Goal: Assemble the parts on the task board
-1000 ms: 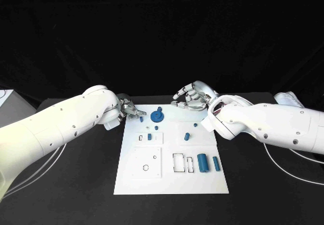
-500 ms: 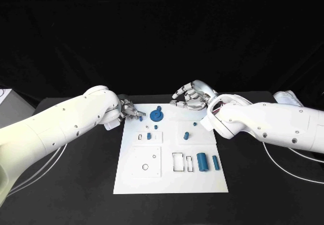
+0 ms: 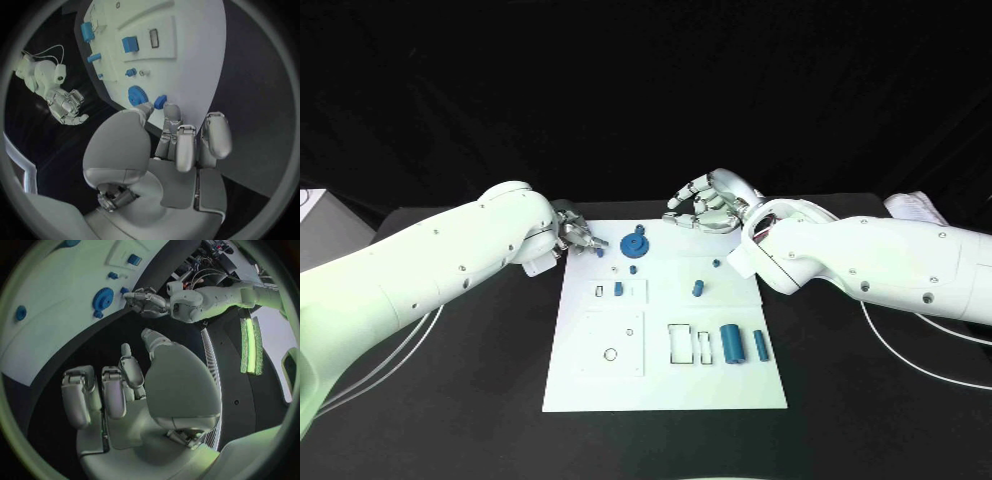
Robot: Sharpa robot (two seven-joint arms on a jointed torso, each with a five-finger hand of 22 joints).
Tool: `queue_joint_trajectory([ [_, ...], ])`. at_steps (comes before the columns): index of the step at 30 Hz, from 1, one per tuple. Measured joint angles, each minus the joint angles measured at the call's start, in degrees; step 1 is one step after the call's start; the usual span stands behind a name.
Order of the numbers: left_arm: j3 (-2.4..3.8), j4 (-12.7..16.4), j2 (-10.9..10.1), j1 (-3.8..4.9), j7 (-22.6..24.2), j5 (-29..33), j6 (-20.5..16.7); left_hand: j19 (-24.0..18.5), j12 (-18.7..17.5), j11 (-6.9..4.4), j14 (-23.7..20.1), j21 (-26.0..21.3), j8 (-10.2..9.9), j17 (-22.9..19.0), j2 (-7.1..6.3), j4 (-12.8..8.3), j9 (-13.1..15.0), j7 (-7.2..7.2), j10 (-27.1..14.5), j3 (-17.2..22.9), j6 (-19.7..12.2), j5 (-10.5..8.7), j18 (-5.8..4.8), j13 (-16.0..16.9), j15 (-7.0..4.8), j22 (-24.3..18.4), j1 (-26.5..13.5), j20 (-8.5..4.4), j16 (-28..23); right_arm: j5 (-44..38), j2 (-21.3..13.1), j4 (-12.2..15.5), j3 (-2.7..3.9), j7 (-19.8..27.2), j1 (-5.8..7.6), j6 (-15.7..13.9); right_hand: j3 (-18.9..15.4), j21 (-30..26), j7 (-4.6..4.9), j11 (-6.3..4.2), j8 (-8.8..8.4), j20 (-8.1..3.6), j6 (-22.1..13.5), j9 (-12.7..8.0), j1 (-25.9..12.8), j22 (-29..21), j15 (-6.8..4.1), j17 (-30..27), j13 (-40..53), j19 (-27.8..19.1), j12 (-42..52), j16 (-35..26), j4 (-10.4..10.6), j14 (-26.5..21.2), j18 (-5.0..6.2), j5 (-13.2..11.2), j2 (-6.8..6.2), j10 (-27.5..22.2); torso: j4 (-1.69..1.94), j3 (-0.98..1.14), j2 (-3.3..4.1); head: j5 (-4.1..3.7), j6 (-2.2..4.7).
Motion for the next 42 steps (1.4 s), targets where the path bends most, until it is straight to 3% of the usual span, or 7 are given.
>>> queue_joint_trajectory([
  [16, -0.01, 0.3, -0.2, -0.06, 1.4, 1.6, 0.0, 0.4, -0.3, -0.70, 0.1, 0.2, 2.6, 0.0, 0.69, 0.8, 1.7, -0.74, 0.3, 6.0, -1.0, -0.26, 0.00, -0.7, -0.30, 0.5, 8.4, -0.36, 0.2, 0.0, 0.0, 0.0, 0.00, 0.0, 0.00, 0.0, 0.0, 0.0, 0.00, 0.00, 0.23, 0.00, 0.0, 0.1, 0.0, 0.0, 0.00, 0.0, 0.0, 0.0, 0.0, 0.0, 0.0, 0.0, 0.00, 0.0, 0.00, 0.0, 0.02, -0.01, 0.04, 0.09, 0.03],
  [23, 0.02, 1.5, -1.4, -0.06, 1.7, 2.4, 0.1, 0.4, -0.6, -0.68, 0.1, 0.3, 4.3, 0.0, -0.66, 2.7, 2.1, -0.20, 0.3, 10.0, -2.1, 0.29, 0.00, -1.1, -0.30, 0.8, 10.1, -0.35, 0.2, 0.0, 0.0, -0.1, 0.00, 0.0, 0.00, 0.0, 0.0, 0.0, 0.00, 0.00, 0.23, 0.00, 0.0, 0.1, 0.0, 0.0, 0.00, 0.0, 0.0, 0.0, 0.0, 0.0, 0.0, 0.0, 0.00, 0.0, 0.00, 0.0, 0.05, 0.01, 0.03, 0.28, -0.12],
  [25, 0.07, 2.1, -1.9, -0.06, 1.8, 2.7, 0.0, 0.4, -0.6, -0.59, 0.1, 0.3, 4.9, 0.0, -1.86, 2.5, 2.1, -0.19, 0.4, 12.4, -2.1, 0.84, 0.00, -1.1, -0.30, 0.9, 9.2, -0.35, 0.2, 0.0, 0.0, -0.2, 0.00, 0.0, 0.00, 0.0, 0.0, 0.0, 0.00, 0.00, 0.23, 0.00, 0.0, 0.1, 0.0, 0.0, 0.00, 0.0, 0.0, 0.0, 0.0, 0.0, 0.0, 0.0, 0.00, 0.0, 0.00, 0.0, 0.07, 0.01, 0.01, 0.30, -0.09],
  [30, 0.19, 4.7, -3.7, -0.05, 2.0, 3.6, -0.2, 0.9, 0.6, -0.43, -0.1, 1.1, 6.2, 0.0, -5.02, 2.0, 3.9, -0.43, 2.1, 15.0, -1.6, 5.53, 0.00, 0.4, -0.51, 2.2, 5.7, -0.88, 1.2, 0.0, 0.0, -0.3, 0.00, 0.0, 0.00, 0.0, 0.0, 0.0, 0.00, 0.00, 0.23, 0.00, 0.0, 0.1, 0.0, 0.0, 0.00, 0.0, 0.0, 0.0, 0.0, 0.0, 0.0, 0.0, 0.00, 0.0, 0.00, 0.0, 0.13, 0.00, -0.10, 0.37, -0.07],
  [36, 0.25, 9.0, -6.7, 0.03, 2.2, 4.6, -1.0, 3.1, 1.9, -1.52, 0.0, 2.7, 7.3, 0.0, -6.21, 0.9, 4.3, -1.22, 4.7, 16.3, 0.0, 10.05, 0.00, 1.3, -1.02, 3.7, 1.4, -1.47, 1.2, 0.0, -0.1, -0.4, 0.00, 0.0, -0.01, 0.0, 0.0, 0.0, 0.00, 0.00, 0.23, 0.00, 0.0, 0.1, 0.0, 0.0, 0.00, 0.0, 0.0, 0.0, 0.0, 0.0, 0.0, 0.0, 0.00, 0.0, 0.00, 0.0, 0.30, -0.03, -0.32, 0.38, -0.14],
  [37, 0.25, 10.1, -7.4, 0.05, 2.3, 4.8, -1.3, 3.3, 2.2, -1.42, -0.1, 2.9, 7.4, 0.0, -6.54, -1.3, 4.3, -1.35, 5.0, 18.5, 0.3, 10.75, -0.01, 1.6, -1.34, 3.7, 0.2, -1.69, 1.2, 0.0, -0.1, -0.4, 0.00, 0.0, -0.01, 0.0, 0.0, 0.0, 0.00, 0.00, 0.23, 0.00, 0.0, 0.0, 0.0, 0.0, 0.00, 0.0, 0.0, 0.0, 0.0, 0.0, 0.0, 0.0, 0.00, 0.0, 0.00, 0.0, 0.33, -0.04, -0.36, 0.40, -0.16],
  [42, 0.25, 14.9, -10.5, 0.23, 2.3, 5.4, -2.5, 3.9, 3.0, -1.63, 0.0, 3.4, 7.7, 0.0, -6.83, -1.7, 4.3, -1.72, 6.0, 18.2, 1.1, 13.60, 0.00, 2.7, -1.43, 3.7, -1.2, -1.89, 1.2, 0.0, -0.1, -0.6, -0.01, 0.0, -0.01, 0.0, 0.0, 0.0, -0.01, 0.00, 0.23, 0.00, 0.0, 0.0, 0.0, 0.0, 0.00, 0.0, 0.0, 0.0, 0.0, 0.0, 0.0, 0.0, 0.00, 0.0, 0.00, 0.0, 0.52, -0.04, -0.66, 0.46, -0.30],
])
